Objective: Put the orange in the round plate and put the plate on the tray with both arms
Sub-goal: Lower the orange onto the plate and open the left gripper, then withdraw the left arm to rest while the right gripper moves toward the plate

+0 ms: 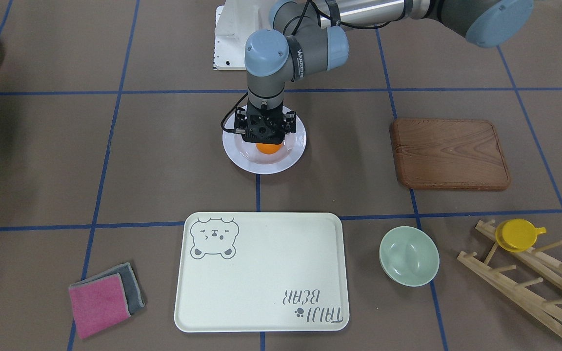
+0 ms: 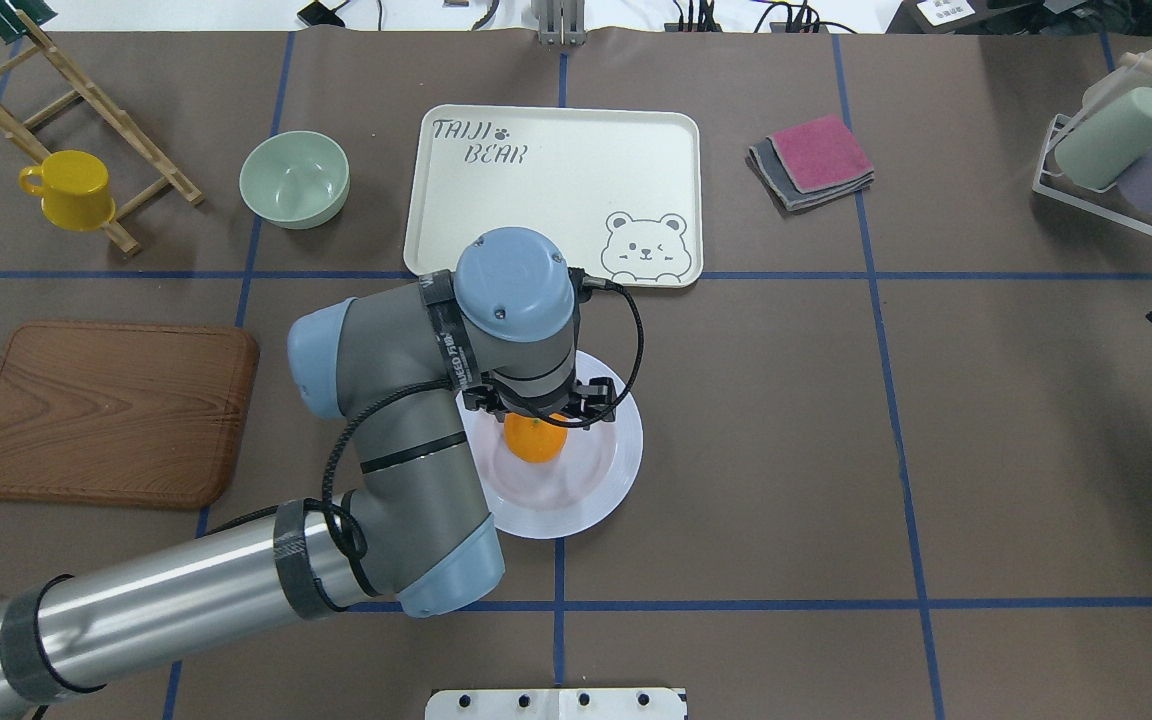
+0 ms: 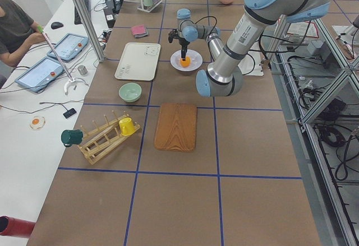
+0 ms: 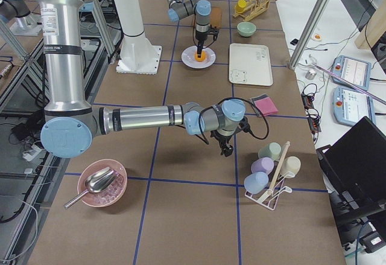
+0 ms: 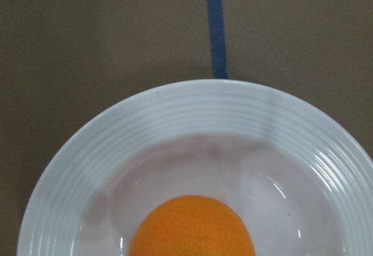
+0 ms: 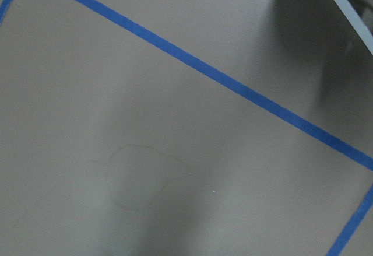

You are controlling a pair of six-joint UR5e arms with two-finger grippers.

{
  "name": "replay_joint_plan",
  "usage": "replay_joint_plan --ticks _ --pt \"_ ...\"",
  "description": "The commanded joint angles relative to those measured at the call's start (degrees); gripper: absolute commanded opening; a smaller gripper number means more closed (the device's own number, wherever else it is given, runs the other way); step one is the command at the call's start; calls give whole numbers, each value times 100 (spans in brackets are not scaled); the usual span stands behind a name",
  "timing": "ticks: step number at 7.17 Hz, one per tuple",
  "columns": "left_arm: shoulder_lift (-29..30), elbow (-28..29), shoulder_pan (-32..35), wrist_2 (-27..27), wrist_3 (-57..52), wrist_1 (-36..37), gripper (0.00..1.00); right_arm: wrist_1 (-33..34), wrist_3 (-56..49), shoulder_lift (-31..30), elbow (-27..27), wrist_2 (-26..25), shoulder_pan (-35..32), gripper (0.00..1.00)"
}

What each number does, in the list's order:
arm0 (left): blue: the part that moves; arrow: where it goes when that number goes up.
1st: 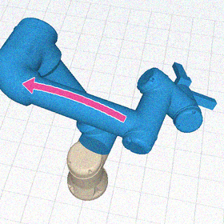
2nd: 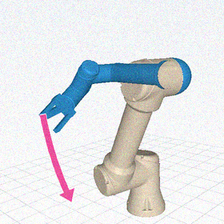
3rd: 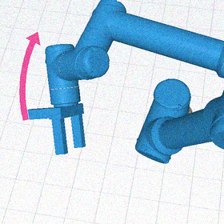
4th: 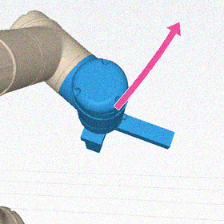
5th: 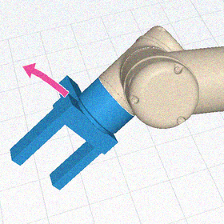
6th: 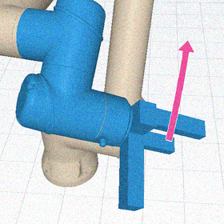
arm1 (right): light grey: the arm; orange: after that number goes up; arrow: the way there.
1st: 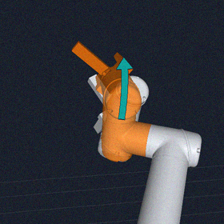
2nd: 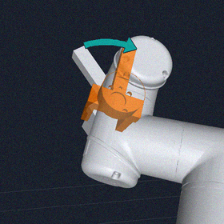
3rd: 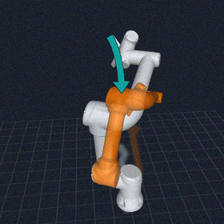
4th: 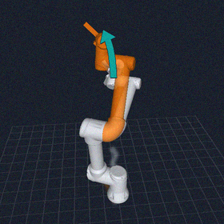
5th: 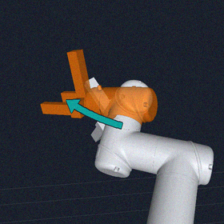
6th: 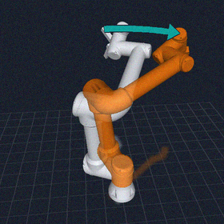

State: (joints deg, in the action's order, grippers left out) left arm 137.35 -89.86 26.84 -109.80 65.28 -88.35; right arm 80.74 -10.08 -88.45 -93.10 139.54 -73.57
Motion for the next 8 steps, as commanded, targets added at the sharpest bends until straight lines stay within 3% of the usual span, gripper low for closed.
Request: replay_joint_plan --ticks 1,3,5,8 --pt "-1064 -1316 425 -216 -816 37 100 -1290 1601 3 -50 179 602 100" --pt "-2312 -2260 1275 -461 -2327 20 100 -3030 4482 213 -50 -136 1525 100" --pt "-3035 -2212 2697 -1277 -4225 -42 100 -4612 6876 495 -24 -793 2343 100" --pt "-3162 -1203 3897 -1623 -6181 -60 100 -6715 10174 671 -58 -3460 4021 100"
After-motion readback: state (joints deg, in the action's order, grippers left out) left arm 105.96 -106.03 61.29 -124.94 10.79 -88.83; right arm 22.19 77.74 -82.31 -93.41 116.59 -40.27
